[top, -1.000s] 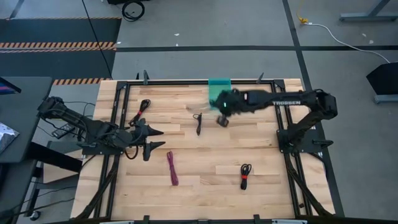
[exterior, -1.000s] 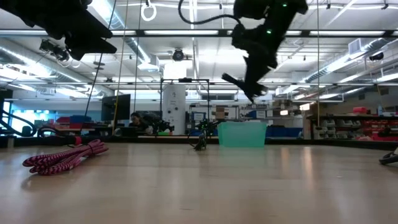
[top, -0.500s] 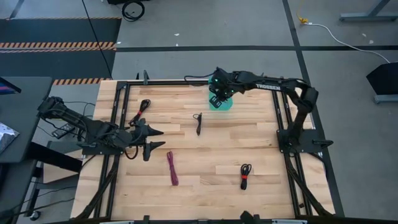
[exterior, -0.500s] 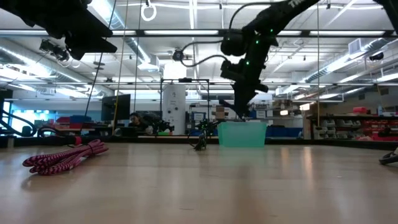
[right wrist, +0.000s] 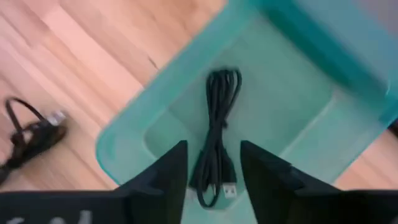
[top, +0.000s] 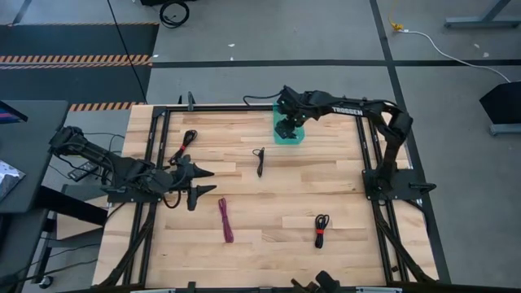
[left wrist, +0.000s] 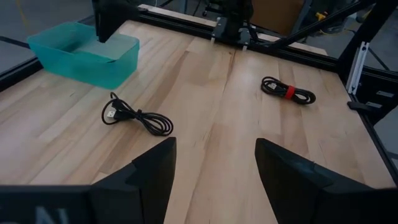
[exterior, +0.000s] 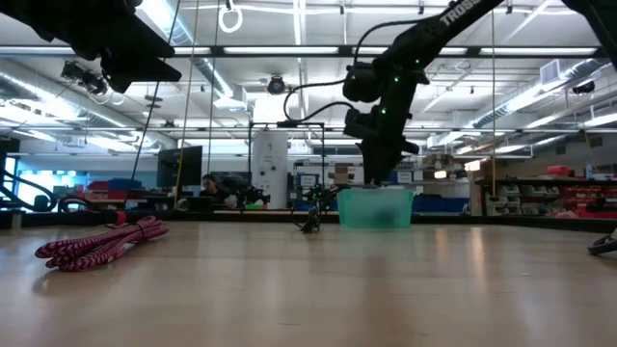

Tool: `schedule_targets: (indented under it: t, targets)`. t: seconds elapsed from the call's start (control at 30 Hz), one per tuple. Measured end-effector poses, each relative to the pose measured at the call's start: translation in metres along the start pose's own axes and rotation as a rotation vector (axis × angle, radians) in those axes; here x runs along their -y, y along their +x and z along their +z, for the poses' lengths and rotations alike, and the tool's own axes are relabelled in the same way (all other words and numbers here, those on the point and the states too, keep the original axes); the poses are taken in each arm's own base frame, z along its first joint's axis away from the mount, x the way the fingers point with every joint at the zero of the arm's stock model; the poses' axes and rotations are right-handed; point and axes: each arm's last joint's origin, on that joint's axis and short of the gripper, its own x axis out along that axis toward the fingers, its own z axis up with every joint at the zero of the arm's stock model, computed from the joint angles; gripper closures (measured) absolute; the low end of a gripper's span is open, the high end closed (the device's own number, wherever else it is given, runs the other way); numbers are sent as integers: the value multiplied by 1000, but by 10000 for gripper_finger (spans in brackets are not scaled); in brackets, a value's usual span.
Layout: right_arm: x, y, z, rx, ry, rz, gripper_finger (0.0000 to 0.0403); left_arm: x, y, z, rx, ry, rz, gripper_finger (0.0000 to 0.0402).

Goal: Pick and place USB-C Cables
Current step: Put the black charger cable into the green bin

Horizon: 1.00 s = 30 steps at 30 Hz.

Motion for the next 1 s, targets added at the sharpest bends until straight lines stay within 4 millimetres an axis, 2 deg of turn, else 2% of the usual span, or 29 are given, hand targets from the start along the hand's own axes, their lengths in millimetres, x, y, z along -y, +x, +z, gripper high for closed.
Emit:
schedule_targets:
  t: [0.17,0.43,0.53,0.7,0.9,1.0]
  targets:
    - [-4,-15,-1,34,-55,-1,209,0,0,0,-2,-2,1,175]
    - [-24,-68,-18,60,-273,85,199,0,0,-1,-5,-7,2,175]
    - [-45,-87,-38,9,-395,147,204,0,0,-1,-6,-7,3,175]
    - [-85,-105,-75,-84,-539,202,210,0,0,0,-4,-14,2,175]
    - [-126,-118,-110,-138,-486,245,210,0,0,0,-1,-37,1,175]
    - [-140,-126,-135,-218,-528,255,210,0,0,0,-1,-37,0,175]
